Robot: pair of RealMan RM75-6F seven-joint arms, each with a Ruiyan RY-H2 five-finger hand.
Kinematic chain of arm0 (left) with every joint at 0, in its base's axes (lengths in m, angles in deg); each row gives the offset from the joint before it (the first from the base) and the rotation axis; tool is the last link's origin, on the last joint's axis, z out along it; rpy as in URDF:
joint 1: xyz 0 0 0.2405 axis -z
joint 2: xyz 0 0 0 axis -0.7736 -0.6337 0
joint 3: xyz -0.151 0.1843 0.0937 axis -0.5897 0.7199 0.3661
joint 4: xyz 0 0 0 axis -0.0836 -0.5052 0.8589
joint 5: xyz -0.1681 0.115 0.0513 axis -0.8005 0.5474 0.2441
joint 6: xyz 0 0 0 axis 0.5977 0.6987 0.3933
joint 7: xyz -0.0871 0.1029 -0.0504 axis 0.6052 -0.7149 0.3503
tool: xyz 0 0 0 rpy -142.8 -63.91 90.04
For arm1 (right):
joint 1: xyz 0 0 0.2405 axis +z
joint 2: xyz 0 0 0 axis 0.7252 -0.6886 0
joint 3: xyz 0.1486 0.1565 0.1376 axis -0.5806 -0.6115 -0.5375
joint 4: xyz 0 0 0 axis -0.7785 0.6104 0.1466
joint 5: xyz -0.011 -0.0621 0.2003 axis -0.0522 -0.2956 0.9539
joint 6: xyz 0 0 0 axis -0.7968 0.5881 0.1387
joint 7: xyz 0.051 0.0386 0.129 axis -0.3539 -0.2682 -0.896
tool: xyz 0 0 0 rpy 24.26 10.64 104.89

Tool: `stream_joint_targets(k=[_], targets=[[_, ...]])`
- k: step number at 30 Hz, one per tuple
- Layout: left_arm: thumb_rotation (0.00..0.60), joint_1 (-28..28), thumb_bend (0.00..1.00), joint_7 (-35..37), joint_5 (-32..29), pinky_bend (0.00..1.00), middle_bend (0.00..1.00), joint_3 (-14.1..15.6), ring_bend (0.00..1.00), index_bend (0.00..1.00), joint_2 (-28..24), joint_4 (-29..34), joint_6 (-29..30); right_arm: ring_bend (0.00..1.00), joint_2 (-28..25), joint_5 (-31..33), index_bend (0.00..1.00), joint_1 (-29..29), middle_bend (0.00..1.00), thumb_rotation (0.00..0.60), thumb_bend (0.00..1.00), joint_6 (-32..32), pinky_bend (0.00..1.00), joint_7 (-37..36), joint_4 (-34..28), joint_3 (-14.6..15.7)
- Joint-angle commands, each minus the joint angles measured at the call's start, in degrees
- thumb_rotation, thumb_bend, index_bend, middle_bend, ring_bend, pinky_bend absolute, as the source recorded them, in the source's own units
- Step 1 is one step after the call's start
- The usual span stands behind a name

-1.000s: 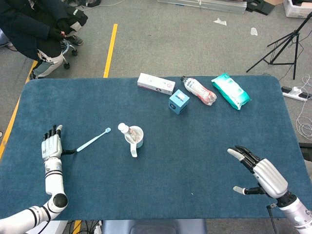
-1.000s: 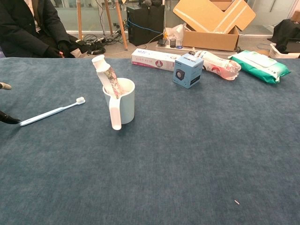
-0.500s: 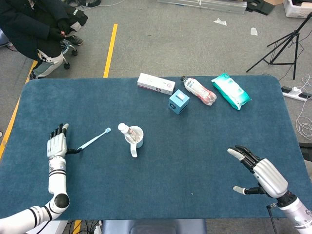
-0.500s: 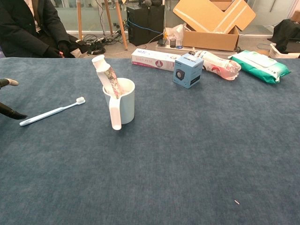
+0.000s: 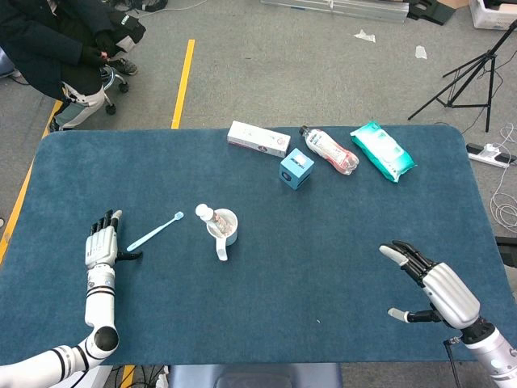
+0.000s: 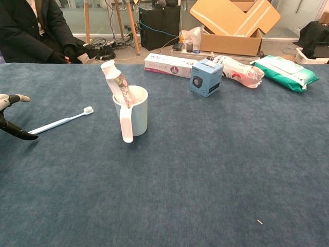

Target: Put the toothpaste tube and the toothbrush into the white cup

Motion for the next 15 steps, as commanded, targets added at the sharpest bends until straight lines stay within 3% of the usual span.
stream_joint_targets(k=[1, 15], targets=[[0.6, 0.3, 0.05, -0.3, -0.7, 0.0, 0.0, -0.2, 0.0, 0.03, 0.5, -1.2, -0.5, 0.09, 0.0, 0.0, 0.02, 0.0, 0.15, 0.6, 0.01, 0.0, 0.4, 0.0, 0.0, 0.0], [0.6, 2.9, 0.05, -2.1, -6.0, 0.0, 0.0, -3.9, 0.0, 0.03, 2.9, -12.7, -3.3, 0.09, -0.1, 0.0, 0.02, -0.2, 0.15, 0.6, 0.01, 0.4, 0.4, -0.2, 0.1, -0.1]])
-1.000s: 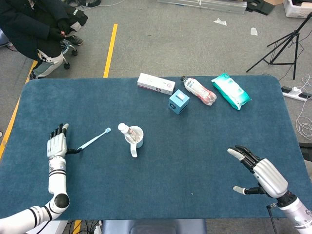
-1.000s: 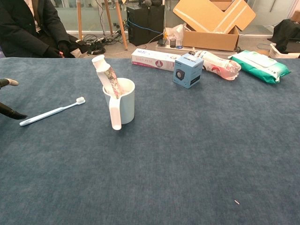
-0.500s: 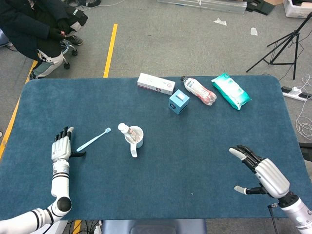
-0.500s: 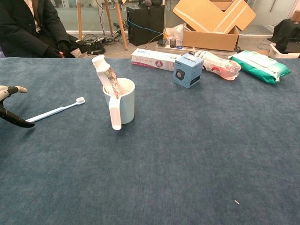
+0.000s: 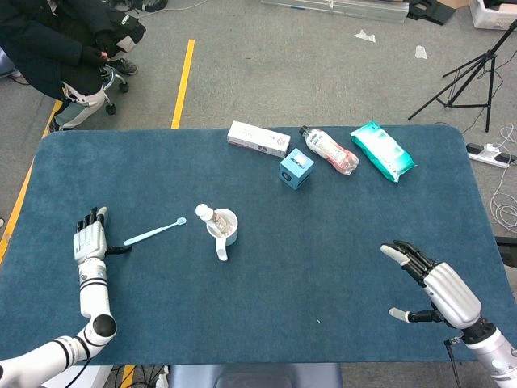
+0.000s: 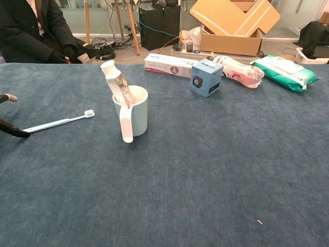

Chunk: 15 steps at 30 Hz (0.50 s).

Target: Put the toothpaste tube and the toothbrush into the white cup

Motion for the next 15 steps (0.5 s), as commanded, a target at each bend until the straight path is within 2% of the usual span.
stream_joint_targets(k=[1, 5, 8, 11, 13, 15], targets=[[0.6, 1.4, 0.05, -0.9, -2.2, 0.0, 0.0, -2.0, 0.0, 0.03, 1.1, -4.2, -1.0, 0.09, 0.0, 0.0, 0.02, 0.0, 0.15, 0.6, 0.01, 0.1, 0.4, 0.0, 0.0, 0.0], [0.6, 2.9, 0.05, -0.1, -3.5, 0.0, 0.0, -4.7, 0.0, 0.03, 2.2, -8.3, -1.2, 0.09, 0.0, 0.0, 0.02, 0.0, 0.15, 0.6, 0.01, 0.1, 0.4, -0.1, 0.0, 0.0], [0.6, 2.8, 0.05, 1.2, -2.5, 0.0, 0.0, -5.1, 0.0, 0.03, 1.9, -7.6, -1.0, 0.09, 0.0, 0.0, 0.02, 0.0, 0.15, 0.6, 0.01, 0.0, 0.4, -0.1, 0.1, 0.0], [0.6, 1.7, 0.05, 2.2, -0.2, 0.0, 0.0, -4.4, 0.0, 0.03, 0.3, -3.3, 0.0, 0.09, 0.0, 0.1, 0.02, 0.0, 0.15, 0.6, 0.01, -0.1, 0.4, -0.1, 0.0, -0.1], [0.6, 0.5, 0.05, 3.0, 2.3, 0.0, 0.0, -3.3, 0.0, 0.04, -1.6, 2.0, 1.0, 0.09, 0.1, -0.1, 0.02, 0.0, 0.15, 0.6, 0.01, -0.2, 0.4, 0.2, 0.0, 0.0], [0.6, -0.5, 0.05, 3.0, 4.2, 0.0, 0.0, -2.2, 0.0, 0.1, -3.9, 7.9, 1.6, 0.09, 0.2, -0.2, 0.02, 0.0, 0.15, 0.6, 0.01, -0.3, 0.4, 0.6, -0.1, 0.1]])
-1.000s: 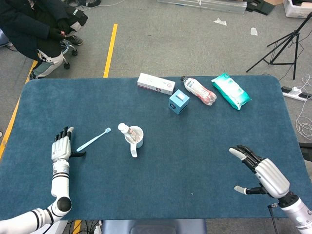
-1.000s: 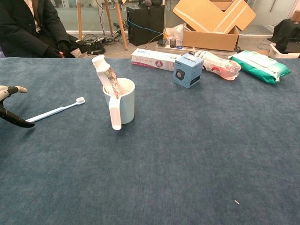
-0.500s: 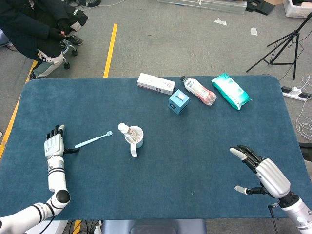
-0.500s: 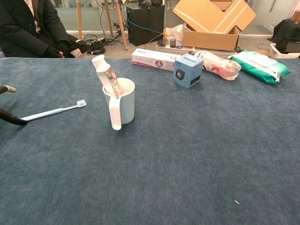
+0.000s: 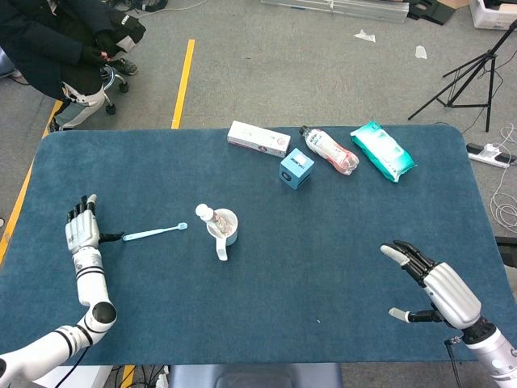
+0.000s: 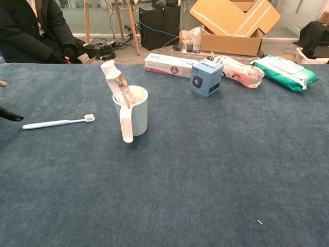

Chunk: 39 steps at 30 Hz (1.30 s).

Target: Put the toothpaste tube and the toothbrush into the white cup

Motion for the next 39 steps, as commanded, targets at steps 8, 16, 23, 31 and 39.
stream_joint_targets(k=[8, 16, 23, 31, 39], targets=[[0.6, -2.3, 0.05, -1.0, 7.0, 0.0, 0.0, 3.4, 0.0, 0.33, -8.6, 24.2, 4.2, 0.09, 0.1, 0.1, 0.02, 0.1, 0.15, 0.6, 0.01, -0.5, 0.4, 0.5, -0.3, 0.0], [0.6, 0.1, 0.05, -4.4, 3.9, 0.0, 0.0, 4.4, 0.0, 0.44, -6.6, 23.3, 4.1, 0.09, -0.1, 0.1, 0.02, 0.0, 0.15, 0.6, 0.01, 0.2, 0.4, -0.3, 0.0, 0.0], [0.6, 2.4, 0.05, -5.3, 3.2, 0.0, 0.0, 4.6, 0.0, 0.44, -3.5, 17.9, 3.5, 0.09, -0.3, 0.0, 0.02, -0.1, 0.15, 0.6, 0.01, 0.5, 0.4, -0.8, 0.2, 0.0], [0.6, 4.3, 0.15, -6.6, 0.1, 0.0, 0.0, 4.1, 0.0, 0.44, -2.0, 13.0, 1.3, 0.09, -0.5, 0.2, 0.02, -0.3, 0.15, 0.6, 0.01, 1.2, 0.4, -1.8, 0.6, -0.2], [0.6, 5.2, 0.15, -7.2, -1.7, 0.0, 0.0, 4.5, 0.0, 0.45, -0.2, 8.7, -0.2, 0.09, -0.5, 0.2, 0.02, -0.4, 0.15, 0.6, 0.01, 1.4, 0.4, -2.0, 0.7, -0.2]])
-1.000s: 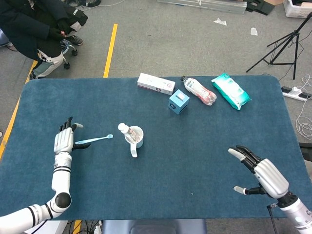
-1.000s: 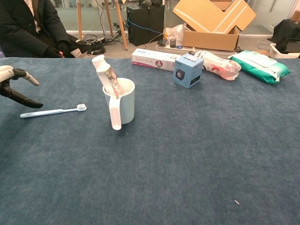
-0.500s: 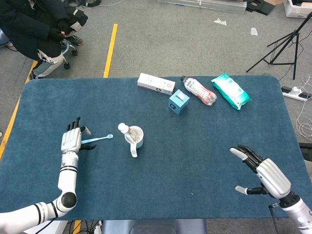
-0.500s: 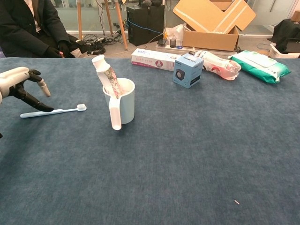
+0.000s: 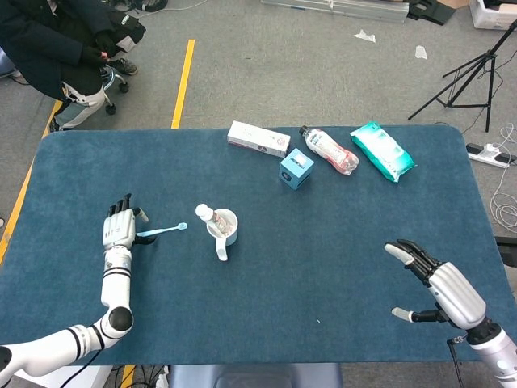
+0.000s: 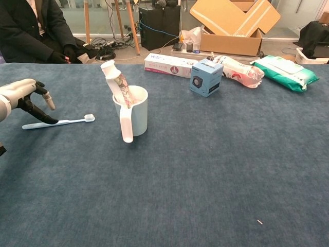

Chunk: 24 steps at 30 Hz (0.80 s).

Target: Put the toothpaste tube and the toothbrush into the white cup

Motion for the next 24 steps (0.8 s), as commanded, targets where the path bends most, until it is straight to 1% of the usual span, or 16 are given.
stream_joint_targets(k=[1, 11, 24], targets=[[0.6, 0.3, 0.15, 0.0, -0.6, 0.0, 0.0, 0.1, 0.0, 0.45, 0.8, -1.4, -0.7, 0.09, 0.0, 0.0, 0.02, 0.0, 0.15, 0.6, 0.01, 0.1, 0.4, -0.1, 0.0, 0.0], [0.6, 1.1, 0.15, 1.2, -0.2, 0.0, 0.0, -0.2, 0.0, 0.45, 2.7, -4.5, -1.7, 0.09, -0.1, 0.0, 0.02, -0.1, 0.15, 0.6, 0.01, 0.3, 0.4, -0.4, 0.2, -0.1], [0.6, 2.1, 0.16, 0.0, -1.6, 0.0, 0.0, -0.7, 0.0, 0.47, 5.0, -8.7, -2.9, 0.09, -0.2, 0.0, 0.02, -0.3, 0.15, 0.6, 0.01, 0.9, 0.4, -1.1, 0.5, -0.2]])
